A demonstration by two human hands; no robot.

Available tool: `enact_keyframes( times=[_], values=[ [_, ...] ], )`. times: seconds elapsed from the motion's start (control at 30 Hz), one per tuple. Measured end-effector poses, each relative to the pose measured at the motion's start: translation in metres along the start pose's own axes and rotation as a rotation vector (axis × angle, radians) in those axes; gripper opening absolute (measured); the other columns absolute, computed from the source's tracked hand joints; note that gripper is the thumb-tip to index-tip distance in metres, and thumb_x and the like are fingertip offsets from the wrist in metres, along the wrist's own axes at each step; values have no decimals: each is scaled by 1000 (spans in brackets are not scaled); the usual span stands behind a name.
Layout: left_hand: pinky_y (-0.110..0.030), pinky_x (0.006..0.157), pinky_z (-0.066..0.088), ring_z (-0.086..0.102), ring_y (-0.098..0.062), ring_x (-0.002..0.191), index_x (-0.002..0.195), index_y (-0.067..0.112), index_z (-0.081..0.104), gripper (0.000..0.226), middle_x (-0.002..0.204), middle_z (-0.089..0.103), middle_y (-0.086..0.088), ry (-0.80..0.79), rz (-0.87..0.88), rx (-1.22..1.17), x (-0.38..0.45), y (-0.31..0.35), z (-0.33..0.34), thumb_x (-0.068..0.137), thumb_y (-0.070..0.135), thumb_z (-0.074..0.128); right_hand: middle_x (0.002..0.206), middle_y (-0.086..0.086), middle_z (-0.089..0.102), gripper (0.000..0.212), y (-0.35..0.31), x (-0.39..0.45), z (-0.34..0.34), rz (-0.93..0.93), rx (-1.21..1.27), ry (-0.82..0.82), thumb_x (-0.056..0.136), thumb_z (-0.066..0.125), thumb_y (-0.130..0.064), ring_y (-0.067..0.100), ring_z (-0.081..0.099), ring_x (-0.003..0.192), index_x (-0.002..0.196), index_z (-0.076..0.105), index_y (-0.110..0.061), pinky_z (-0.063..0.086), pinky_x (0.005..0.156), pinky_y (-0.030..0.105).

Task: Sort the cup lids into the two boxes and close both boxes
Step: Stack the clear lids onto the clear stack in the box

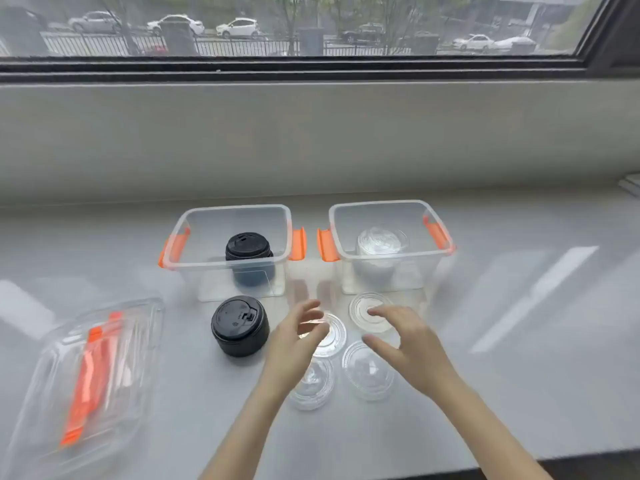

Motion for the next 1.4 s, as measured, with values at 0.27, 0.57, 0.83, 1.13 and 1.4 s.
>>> enact_keyframes(
  times=[0.27,0.57,0.83,1.13,1.4],
  values=[
    [-24,73,47,61,-16,94,112,23,56,26,112,63,-3,-39,-256,-177,-24,-51,15,89,12,53,150,-2,29,99,46,-33,63,239,-188,-262,64,69,-57,18,23,139,142,23,-19,23,112,31],
    [-32,81,49,63,-22,98,111,16,59,25,114,63,-10,-15,-434,-604,-29,-65,11,91,26,48,138,-10,44,96,12,-19,42,79,-46,-74,59,69,-60,11,39,126,139,34,-19,30,104,23],
    [-51,88,46,57,-35,104,116,27,61,56,125,58,-9,-242,-494,-1089,-30,-52,18,72,59,50,124,-28,39,91,-68,-13,70,-167,203,-212,58,70,-55,-4,36,119,137,36,-26,29,99,7],
    [-55,89,48,56,-42,110,115,22,62,54,128,55,-16,-59,-512,-1134,-34,-81,-23,71,53,54,135,1,49,64,-26,34,85,35,103,-223,76,63,-48,18,34,129,129,48,-16,25,104,24],
    [-58,99,38,50,-42,120,103,19,65,52,129,54,-18,-7,-555,-1184,-35,-94,-34,67,55,55,136,4,47,83,2,45,121,105,-245,-325,70,65,-55,28,36,126,135,36,-12,35,104,38]
  ],
)
Point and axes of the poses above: each hand's wrist, its own x-axis towards the middle knuckle, its own z-axis out of the palm, y = z × x, the point moved 8 cm from there along x, towards the middle knuckle
